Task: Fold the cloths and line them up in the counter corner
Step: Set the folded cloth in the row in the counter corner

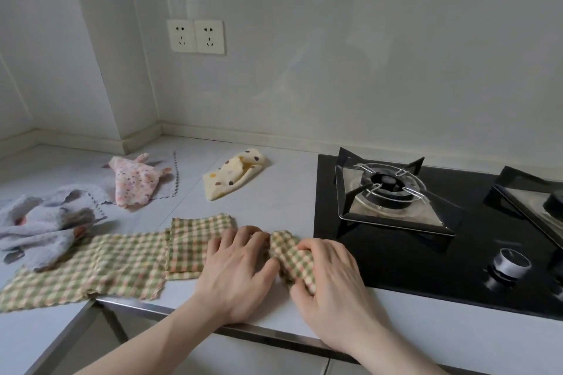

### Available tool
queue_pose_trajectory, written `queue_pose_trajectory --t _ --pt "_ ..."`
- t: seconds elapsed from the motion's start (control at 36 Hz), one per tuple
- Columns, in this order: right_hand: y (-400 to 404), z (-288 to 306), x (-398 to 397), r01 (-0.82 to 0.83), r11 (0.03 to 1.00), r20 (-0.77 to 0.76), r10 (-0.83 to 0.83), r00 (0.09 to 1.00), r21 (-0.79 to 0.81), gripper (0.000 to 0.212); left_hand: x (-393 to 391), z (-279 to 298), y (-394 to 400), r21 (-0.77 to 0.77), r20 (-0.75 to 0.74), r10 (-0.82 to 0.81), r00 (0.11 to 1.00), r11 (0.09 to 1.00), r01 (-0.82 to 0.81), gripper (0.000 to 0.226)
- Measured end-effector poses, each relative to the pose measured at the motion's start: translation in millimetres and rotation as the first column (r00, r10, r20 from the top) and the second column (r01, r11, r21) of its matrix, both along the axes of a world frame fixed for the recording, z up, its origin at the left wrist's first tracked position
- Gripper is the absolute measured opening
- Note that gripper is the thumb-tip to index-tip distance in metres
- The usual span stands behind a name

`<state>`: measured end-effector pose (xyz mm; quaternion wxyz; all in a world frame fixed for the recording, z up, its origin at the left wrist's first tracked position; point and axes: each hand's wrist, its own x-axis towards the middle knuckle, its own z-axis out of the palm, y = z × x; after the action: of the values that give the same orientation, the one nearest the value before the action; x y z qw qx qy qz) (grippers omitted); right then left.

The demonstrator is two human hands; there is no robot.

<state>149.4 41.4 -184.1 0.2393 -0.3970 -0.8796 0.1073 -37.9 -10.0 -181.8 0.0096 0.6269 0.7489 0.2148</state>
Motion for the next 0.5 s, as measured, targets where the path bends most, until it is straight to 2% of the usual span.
queue_pose_trajectory --t 0.14,0.25,0.33,0.5 --pt "-10 20 5 0.014 0.979 -0.141 -0.044 0.989 -0.204 0.049 -3 15 -3 -0.039 0.247 0.033 0.968 0.999 -0.024 0.041" --pt "-22 49 9 0.089 0.879 -0.209 -0.208 0.955 -0.469 0.051 2 47 -12 -0.206 0.450 0.154 0.880 0.976 -0.066 0.042" --pt "-39 95 14 0.118 0.809 -0.251 -0.313 0.916 -0.576 0.050 11 95 -19 -0.360 0.654 0.283 0.702 0.932 -0.040 0.056" --pt "-74 221 57 0.152 0.722 -0.342 -0.489 0.803 -0.676 0.038 37 217 -40 -0.337 0.763 0.193 0.617 0.933 0.124 0.073"
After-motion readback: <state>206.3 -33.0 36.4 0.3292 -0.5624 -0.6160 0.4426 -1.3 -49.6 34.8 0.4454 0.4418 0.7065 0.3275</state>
